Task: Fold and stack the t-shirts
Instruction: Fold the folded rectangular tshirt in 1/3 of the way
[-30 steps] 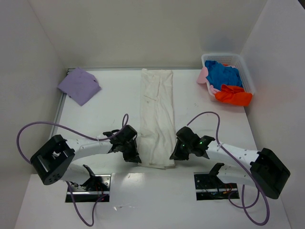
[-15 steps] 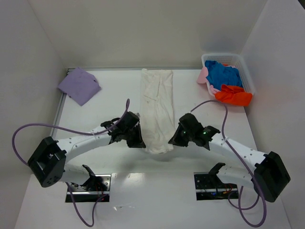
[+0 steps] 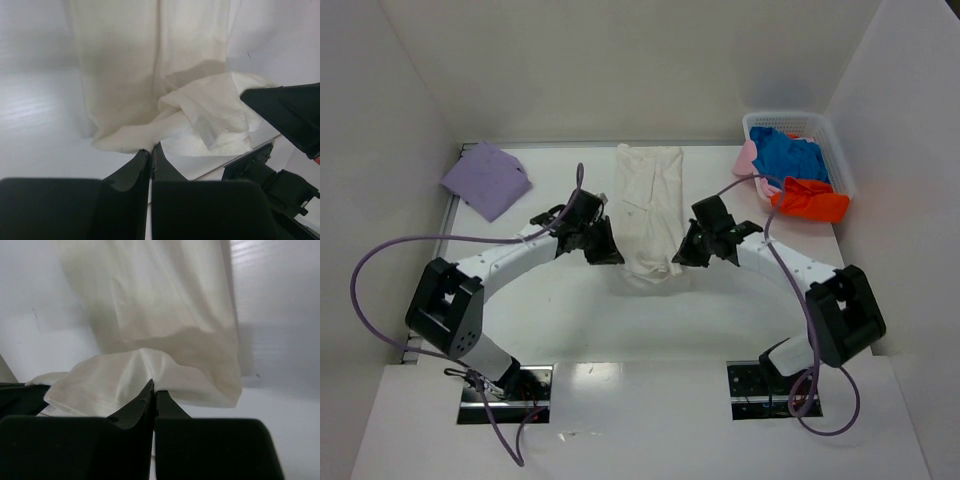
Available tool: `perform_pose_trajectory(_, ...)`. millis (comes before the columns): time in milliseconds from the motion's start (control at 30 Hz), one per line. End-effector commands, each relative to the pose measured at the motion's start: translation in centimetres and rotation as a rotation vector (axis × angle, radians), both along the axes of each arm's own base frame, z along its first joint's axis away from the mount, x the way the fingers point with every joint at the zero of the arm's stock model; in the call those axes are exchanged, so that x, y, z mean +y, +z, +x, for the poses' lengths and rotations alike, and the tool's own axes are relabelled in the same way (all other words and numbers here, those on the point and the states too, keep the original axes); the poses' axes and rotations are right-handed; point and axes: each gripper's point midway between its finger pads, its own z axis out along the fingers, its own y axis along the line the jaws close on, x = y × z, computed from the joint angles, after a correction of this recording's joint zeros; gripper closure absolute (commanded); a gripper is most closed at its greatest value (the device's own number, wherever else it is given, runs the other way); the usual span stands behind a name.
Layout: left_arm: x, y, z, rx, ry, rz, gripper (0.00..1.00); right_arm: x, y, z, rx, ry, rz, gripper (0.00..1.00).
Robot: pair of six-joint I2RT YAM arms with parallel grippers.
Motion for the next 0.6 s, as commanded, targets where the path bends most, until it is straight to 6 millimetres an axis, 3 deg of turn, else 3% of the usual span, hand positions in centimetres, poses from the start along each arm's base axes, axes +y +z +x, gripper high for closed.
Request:
perform_pose_trajectory(0, -0.1, 1.0, 2.4, -0.039, -0.030, -0.031, 1.00, 1.0, 1.5, 3.6, -0.075, 0.019, 0.016, 1.00)
perform_pose_trajectory(33, 0.0, 0.6, 3.0, -0.038, -0.032, -0.020, 1.00, 0.9, 1.7, 4.3, -0.080, 0.010, 0.027, 1.00)
perform_pose_trajectory(67, -0.5, 1.4, 3.7, -0.058, -0.045, -0.034, 1.00, 0.7, 1.2, 4.8, -0.073, 0.008, 0.017, 1.00)
perform_pose_trajectory(233, 0.3, 1.0, 6.9, -0.061, -0.031, -0.037, 1.00, 0.4, 3.2, 8.2, -0.124, -0.013, 0.032, 1.00)
perform_pose_trajectory(267, 0.0, 1.0, 7.1, -0.062, -0.046, -0.043, 1.00, -0.4, 3.3, 9.0, -0.132, -0.028, 0.026, 1.00)
perform_pose_trajectory(500, 0.8, 1.5, 9.6, -0.095, -0.017, -0.057, 1.00, -1.0, 4.0, 12.6, -0.160, -0.053, 0.055, 1.00)
perform_pose_trajectory(567, 1.3, 1.0, 10.7, -0.093, 0.003, -0.055, 1.00, -1.2, 3.4, 13.5, -0.155, -0.051, 0.043, 1.00)
